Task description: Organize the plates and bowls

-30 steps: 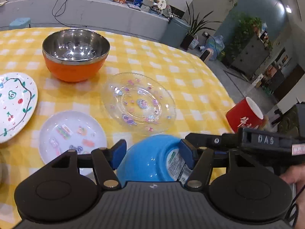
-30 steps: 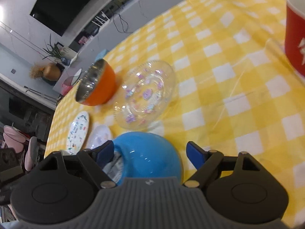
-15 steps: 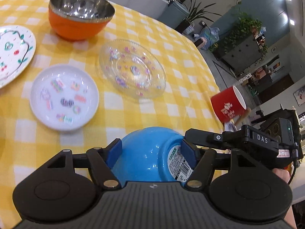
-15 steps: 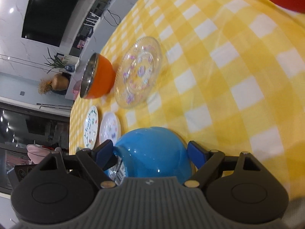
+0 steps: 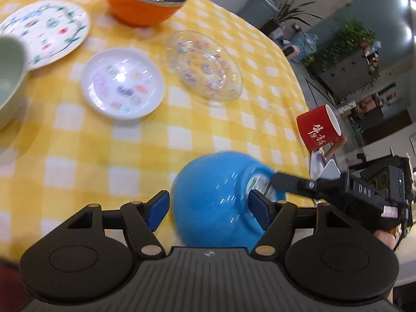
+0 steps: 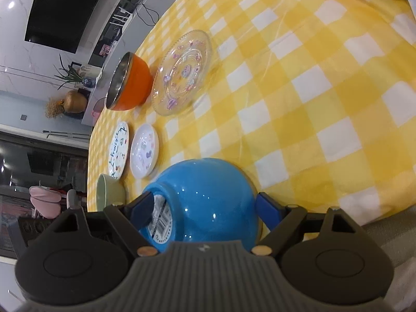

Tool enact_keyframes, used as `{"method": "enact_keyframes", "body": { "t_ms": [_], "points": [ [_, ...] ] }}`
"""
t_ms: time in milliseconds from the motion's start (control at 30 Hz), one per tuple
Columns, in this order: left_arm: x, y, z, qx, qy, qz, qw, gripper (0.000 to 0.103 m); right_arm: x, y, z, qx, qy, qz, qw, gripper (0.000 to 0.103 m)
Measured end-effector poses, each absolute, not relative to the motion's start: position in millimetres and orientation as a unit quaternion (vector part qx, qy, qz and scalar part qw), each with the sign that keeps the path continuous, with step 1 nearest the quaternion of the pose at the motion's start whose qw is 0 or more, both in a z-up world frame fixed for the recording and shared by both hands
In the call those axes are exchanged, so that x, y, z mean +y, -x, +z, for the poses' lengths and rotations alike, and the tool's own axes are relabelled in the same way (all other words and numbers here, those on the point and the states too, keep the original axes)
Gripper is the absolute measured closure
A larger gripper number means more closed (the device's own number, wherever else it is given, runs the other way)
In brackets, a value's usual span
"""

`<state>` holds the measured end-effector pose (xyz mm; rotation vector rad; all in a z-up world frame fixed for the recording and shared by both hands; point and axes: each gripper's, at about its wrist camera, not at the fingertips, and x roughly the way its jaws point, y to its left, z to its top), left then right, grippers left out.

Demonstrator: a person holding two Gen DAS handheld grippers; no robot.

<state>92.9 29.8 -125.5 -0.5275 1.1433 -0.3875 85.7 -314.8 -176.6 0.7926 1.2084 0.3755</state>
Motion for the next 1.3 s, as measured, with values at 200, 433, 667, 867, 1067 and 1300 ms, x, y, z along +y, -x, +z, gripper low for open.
{"method": "enact_keyframes", "body": {
  "t_ms": [200,433,667,867,1067,1300],
  "points": [
    [36,-83,-133,0.538,0.279,-0.176,0.775,0.019,-307,-90,-168,0.522,-0.327,0.179,0.767,0.018],
    [43,-58,-137,0.557,0.302,-0.163,0.757,0.019,-296,-103,-170,0.531,-0.317,0.2,0.759,0.016],
    [37,-50,-140,0.562,0.291,-0.163,0.757,0.015,-283,-94,-173,0.562,-0.291,0.209,0.745,0.016],
    [29,-55,-149,0.559,0.307,-0.163,0.752,0.007,-287,-81,-168,0.57,-0.294,0.178,0.747,0.016],
    [27,-55,-150,0.565,0.306,-0.171,0.747,0.007,-296,-68,-154,0.612,-0.26,0.179,0.726,0.016],
    [24,-56,-152,0.571,0.303,-0.18,0.742,0.005,-317,-73,-194,0.672,-0.36,0.15,0.629,0.009]
  ]
}}
